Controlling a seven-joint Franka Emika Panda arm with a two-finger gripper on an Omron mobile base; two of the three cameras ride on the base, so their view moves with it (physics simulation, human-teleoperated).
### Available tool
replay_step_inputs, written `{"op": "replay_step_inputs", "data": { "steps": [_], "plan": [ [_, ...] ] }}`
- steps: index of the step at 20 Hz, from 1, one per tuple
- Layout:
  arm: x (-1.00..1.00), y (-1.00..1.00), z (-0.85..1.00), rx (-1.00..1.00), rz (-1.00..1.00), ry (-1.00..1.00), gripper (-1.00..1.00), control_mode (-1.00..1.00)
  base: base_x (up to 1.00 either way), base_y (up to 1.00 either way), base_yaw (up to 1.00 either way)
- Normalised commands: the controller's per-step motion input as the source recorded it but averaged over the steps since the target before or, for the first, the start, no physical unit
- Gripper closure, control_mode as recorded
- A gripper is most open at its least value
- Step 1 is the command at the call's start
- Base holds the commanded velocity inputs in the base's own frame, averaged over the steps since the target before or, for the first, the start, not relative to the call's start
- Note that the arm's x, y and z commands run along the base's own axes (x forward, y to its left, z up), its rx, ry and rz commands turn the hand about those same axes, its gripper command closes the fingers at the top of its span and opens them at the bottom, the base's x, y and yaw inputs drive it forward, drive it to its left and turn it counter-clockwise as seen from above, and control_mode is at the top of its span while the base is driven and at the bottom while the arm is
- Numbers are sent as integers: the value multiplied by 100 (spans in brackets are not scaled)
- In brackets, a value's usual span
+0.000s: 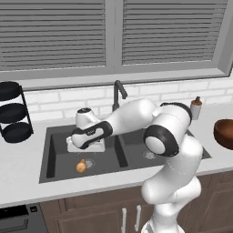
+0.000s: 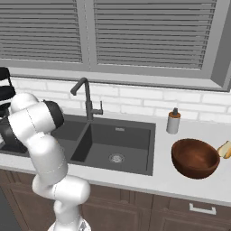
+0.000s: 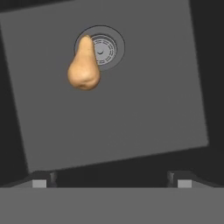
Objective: Pick the squash from the sink and place it in the bowl. Then pick the bowl and place it in the microwave. Then close the microwave door and press the start button.
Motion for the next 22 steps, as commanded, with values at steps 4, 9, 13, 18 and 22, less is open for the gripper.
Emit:
{"op": "replay_step_inputs", "data": {
  "steps": [4,9,13,18,22],
  "plan": [
    [33,4,-22,0,0,0,-100,-100,0,0,0],
    [36,19,-23,0,0,0,-100,-100,0,0,0],
    [18,15,-28,0,0,0,-100,-100,0,0,0],
    [14,1,-41,0,0,0,-100,-100,0,0,0],
    [21,0,-29,0,0,0,-100,-100,0,0,0]
  ]
}}
